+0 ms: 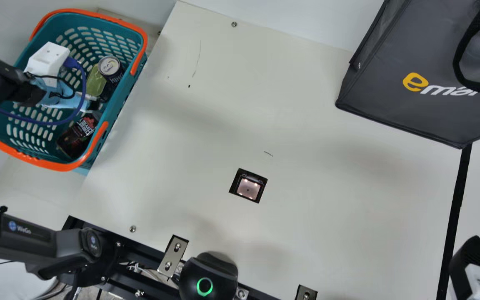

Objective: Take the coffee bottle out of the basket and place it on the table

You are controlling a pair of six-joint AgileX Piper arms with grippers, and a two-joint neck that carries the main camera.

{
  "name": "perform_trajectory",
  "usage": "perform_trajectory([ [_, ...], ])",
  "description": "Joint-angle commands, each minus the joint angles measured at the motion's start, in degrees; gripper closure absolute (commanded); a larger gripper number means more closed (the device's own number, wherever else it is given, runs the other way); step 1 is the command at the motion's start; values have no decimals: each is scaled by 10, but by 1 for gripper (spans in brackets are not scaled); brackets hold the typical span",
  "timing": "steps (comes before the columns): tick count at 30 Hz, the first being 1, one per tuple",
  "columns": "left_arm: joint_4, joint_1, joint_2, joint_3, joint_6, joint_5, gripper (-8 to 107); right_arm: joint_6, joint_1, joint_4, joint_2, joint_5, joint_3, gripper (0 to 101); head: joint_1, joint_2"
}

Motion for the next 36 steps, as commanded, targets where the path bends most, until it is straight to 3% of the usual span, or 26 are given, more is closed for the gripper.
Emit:
perform_trajectory([
  [1,-6,2,1,-1,27,2,9,0,0,0,0,0,0,10,-15,1],
  [19,-59,23,2,5,170,18,9,0,0,0,0,0,0,10,-15,1],
  [36,-93,24,6,37,239,6,9,0,0,0,0,0,0,10,-15,1],
])
